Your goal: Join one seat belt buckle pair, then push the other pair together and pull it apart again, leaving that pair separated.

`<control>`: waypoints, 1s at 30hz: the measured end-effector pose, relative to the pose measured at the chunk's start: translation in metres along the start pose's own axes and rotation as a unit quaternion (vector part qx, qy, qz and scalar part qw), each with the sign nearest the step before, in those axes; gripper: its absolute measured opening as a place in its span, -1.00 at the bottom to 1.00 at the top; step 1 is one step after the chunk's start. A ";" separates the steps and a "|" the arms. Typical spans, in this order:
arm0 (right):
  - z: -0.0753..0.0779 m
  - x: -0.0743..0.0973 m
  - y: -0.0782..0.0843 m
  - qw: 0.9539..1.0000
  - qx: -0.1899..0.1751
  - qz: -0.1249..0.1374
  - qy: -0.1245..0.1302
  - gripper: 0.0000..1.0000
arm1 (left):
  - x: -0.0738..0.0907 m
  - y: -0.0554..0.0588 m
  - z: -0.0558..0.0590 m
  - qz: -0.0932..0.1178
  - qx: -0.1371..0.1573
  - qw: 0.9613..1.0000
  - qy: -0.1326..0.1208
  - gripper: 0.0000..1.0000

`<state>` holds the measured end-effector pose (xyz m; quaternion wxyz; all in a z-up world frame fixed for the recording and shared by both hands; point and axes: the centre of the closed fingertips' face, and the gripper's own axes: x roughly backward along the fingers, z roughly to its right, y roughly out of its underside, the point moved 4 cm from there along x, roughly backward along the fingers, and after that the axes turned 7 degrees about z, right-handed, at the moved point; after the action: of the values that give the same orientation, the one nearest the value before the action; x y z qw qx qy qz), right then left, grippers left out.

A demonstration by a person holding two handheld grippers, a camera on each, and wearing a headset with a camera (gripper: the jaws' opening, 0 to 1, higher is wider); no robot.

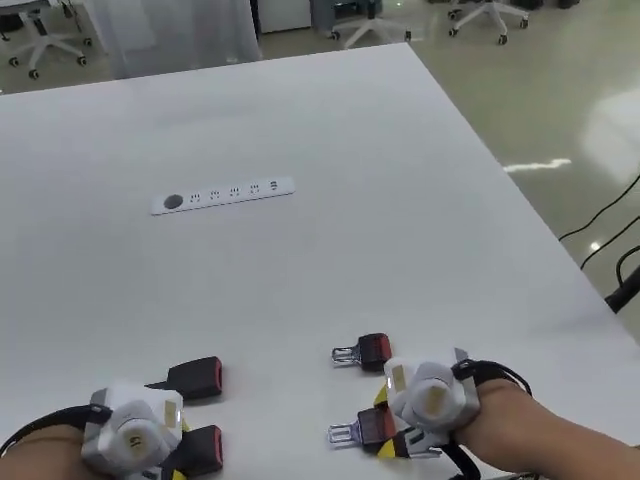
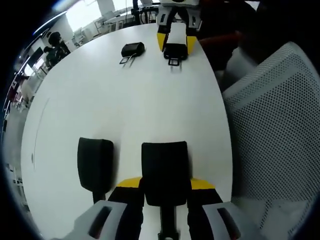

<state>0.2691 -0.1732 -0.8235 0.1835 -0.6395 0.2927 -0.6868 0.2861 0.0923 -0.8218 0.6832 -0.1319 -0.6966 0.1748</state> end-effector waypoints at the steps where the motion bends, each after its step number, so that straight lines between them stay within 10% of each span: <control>1: -0.001 0.001 0.000 1.000 -0.006 0.001 0.003 -0.35 | 0.000 0.000 0.000 -0.002 0.004 1.000 0.002 -0.33; 30: -0.022 -0.039 -0.053 0.999 -0.020 0.006 0.044 -0.34 | -0.004 -0.004 0.002 -0.044 -0.038 0.998 0.015 -0.34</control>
<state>0.2581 -0.1045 -0.8203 0.1615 -0.6101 0.3184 -0.7073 0.2843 0.0872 -0.8234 0.6952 -0.1297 -0.6975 0.1155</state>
